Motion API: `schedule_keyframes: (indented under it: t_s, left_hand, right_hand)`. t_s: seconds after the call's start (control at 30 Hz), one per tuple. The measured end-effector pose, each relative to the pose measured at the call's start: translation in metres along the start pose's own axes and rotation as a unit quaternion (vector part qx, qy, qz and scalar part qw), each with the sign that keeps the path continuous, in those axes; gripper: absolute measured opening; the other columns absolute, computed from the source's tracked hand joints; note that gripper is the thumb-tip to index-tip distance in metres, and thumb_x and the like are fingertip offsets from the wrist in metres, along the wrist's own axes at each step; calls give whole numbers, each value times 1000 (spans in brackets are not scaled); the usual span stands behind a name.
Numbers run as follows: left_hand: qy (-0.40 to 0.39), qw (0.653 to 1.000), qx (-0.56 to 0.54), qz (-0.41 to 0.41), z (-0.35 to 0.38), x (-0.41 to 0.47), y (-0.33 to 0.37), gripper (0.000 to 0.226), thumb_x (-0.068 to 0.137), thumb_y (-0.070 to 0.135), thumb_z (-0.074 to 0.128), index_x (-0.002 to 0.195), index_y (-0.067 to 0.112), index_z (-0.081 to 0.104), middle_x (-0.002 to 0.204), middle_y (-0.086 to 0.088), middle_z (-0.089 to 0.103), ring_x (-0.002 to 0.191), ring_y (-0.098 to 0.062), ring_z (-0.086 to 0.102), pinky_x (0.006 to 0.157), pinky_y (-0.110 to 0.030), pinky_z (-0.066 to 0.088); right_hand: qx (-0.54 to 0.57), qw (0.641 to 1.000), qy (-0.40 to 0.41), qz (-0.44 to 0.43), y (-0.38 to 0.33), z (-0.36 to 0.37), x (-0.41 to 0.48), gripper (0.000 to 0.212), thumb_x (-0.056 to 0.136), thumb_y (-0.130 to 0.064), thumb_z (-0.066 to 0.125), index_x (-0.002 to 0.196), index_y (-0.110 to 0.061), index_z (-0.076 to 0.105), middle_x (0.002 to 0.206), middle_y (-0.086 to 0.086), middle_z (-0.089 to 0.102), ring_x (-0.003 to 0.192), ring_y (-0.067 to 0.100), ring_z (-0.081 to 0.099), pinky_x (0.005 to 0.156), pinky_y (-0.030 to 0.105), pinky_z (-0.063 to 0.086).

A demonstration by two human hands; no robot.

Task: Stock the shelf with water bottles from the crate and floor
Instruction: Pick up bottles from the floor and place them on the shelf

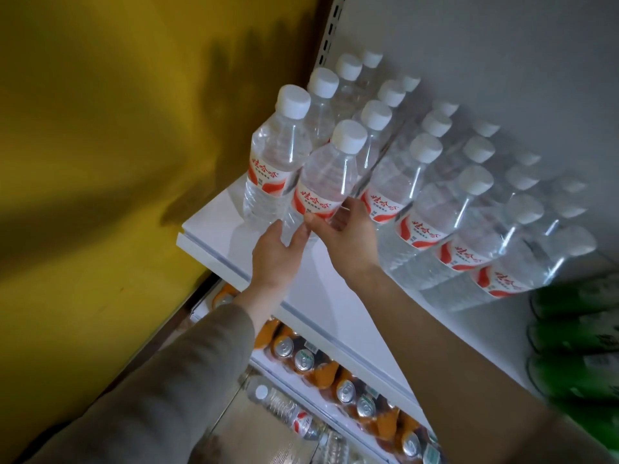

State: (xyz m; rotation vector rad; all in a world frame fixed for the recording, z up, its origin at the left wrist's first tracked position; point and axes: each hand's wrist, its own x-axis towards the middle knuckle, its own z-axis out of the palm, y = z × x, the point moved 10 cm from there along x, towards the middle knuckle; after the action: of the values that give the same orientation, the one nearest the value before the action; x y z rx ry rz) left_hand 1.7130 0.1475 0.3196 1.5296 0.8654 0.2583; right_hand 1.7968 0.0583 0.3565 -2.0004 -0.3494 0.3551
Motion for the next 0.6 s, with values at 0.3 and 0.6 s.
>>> schedule_keyframes:
  t_s: [0.3, 0.6]
  left_hand:
    - [35, 998, -33, 32, 4, -62, -20, 25, 96, 23, 45, 111, 10, 60, 110, -5, 63, 102, -13, 56, 100, -28, 44]
    - [-45, 997, -24, -56, 79, -205, -142, 21, 92, 12, 51, 109, 5, 61, 91, -2, 65, 90, -12, 57, 79, -14, 45]
  right_hand:
    - [17, 996, 41, 83, 36, -43, -71, 45, 88, -24, 61, 130, -10, 49, 118, 6, 63, 100, 9, 58, 92, 22, 46]
    - [45, 988, 59, 135, 153, -98, -232, 7, 88, -16, 61, 91, -22, 61, 86, 3, 70, 86, 18, 68, 78, 31, 55]
